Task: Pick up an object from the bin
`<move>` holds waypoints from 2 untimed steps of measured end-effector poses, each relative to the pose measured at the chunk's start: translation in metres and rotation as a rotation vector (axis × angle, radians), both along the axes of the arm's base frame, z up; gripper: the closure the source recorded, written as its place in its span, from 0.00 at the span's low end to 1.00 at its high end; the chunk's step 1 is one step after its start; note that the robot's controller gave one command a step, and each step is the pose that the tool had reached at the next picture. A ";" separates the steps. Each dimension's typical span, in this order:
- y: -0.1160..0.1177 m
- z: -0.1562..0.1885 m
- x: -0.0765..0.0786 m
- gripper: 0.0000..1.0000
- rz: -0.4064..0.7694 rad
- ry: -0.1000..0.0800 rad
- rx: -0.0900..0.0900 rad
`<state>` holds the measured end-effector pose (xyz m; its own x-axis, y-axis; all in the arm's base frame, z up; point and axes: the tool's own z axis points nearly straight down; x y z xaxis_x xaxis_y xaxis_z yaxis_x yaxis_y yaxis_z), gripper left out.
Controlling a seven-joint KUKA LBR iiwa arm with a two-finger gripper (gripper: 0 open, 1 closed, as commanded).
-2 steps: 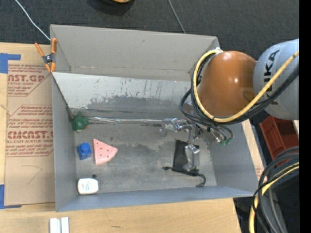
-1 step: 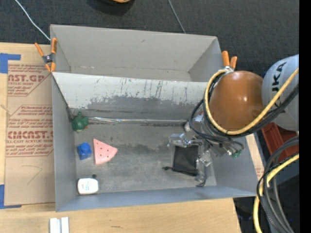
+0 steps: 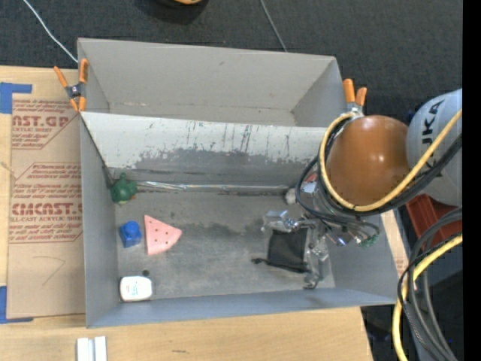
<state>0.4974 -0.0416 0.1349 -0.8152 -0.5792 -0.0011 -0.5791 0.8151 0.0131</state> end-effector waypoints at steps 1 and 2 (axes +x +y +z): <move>-0.019 -0.054 0.023 0.00 0.159 0.002 0.002; -0.033 -0.065 0.011 1.00 -0.020 0.000 0.001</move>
Offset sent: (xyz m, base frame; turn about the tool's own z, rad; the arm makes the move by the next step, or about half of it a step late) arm 0.0109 -0.0342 -0.0649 0.0201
